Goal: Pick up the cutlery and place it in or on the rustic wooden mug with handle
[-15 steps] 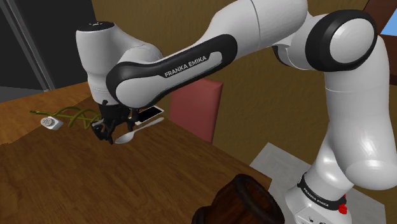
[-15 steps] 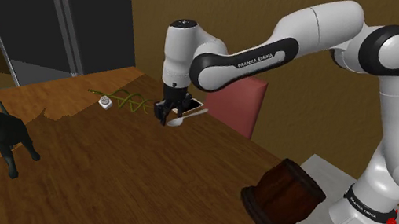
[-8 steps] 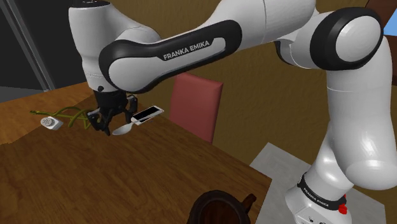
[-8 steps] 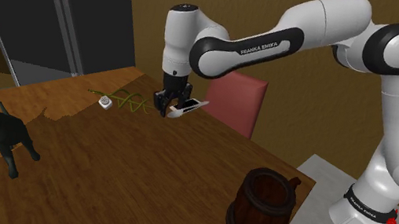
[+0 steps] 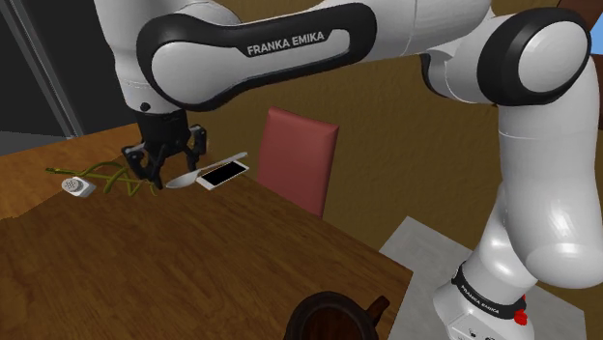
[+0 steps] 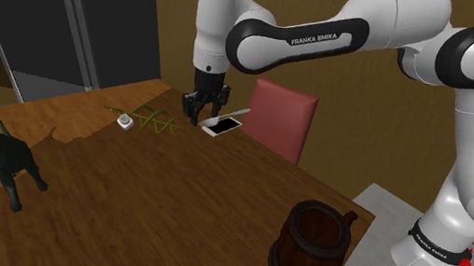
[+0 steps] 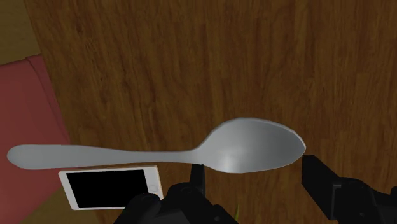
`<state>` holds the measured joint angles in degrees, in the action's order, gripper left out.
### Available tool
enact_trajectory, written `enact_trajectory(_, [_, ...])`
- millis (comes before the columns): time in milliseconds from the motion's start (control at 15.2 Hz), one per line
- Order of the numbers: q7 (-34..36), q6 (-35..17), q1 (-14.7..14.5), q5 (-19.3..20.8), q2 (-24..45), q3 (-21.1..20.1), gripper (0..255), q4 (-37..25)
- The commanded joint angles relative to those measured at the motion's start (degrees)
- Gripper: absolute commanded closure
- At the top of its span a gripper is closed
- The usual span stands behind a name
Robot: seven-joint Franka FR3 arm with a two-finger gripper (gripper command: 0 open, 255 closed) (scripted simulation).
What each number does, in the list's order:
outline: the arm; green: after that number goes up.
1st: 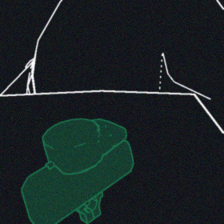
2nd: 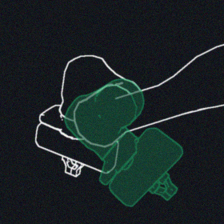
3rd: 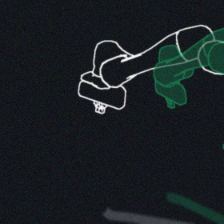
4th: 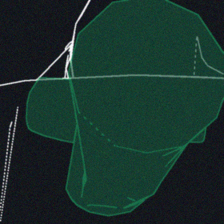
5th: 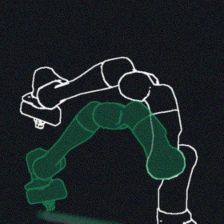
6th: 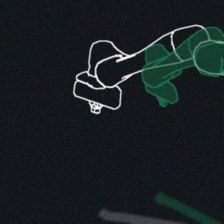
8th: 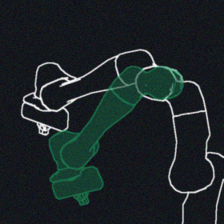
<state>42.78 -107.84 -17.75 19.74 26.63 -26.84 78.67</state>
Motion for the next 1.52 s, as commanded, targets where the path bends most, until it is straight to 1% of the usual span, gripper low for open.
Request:
enact_trajectory(0, [-0.23,1.43,-0.19,-0.14,-0.11,-0.09,255,-1.33])
enact_trajectory(792, [-1.83,11.27,-2.13,-0.08,1.16,-0.21,255,-12.65])
enact_trajectory(858, [-1.84,11.33,-2.14,-0.08,1.18,-0.21,255,-12.73])
enact_trajectory(1122, [1.1,7.24,-0.55,-3.06,-7.92,-2.07,255,0.4])
enact_trajectory(1452, [4.02,4.21,-0.17,-6.96,-17.45,-4.04,255,12.36])
